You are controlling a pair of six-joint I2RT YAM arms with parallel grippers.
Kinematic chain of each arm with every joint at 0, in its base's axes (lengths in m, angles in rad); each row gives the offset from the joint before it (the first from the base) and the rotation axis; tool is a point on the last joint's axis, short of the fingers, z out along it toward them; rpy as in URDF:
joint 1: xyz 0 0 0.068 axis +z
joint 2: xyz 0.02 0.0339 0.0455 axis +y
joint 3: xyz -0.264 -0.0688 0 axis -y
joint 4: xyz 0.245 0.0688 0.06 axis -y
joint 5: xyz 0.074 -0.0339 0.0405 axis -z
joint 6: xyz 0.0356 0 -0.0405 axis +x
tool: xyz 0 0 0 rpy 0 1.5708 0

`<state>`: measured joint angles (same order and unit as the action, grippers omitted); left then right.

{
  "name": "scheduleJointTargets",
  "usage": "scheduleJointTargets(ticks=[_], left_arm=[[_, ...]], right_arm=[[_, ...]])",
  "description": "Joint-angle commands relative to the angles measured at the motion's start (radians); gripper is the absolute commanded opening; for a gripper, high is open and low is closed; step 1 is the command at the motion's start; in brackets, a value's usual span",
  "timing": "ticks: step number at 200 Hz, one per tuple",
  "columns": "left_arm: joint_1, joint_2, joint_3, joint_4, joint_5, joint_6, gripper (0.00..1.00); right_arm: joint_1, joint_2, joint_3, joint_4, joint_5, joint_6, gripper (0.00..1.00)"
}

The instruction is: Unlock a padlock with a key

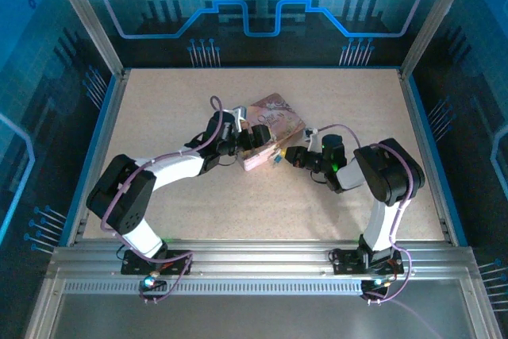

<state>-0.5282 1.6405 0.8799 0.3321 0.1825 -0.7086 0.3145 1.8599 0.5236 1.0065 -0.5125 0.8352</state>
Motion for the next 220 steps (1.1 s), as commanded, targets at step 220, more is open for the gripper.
scheduleJointTargets(ticks=[220], left_arm=[[-0.047,-0.002,-0.087,-0.232,-0.038,-0.055,0.83]], right_arm=[[-0.021,-0.071,0.019,0.000,0.207,0.146,0.00]])
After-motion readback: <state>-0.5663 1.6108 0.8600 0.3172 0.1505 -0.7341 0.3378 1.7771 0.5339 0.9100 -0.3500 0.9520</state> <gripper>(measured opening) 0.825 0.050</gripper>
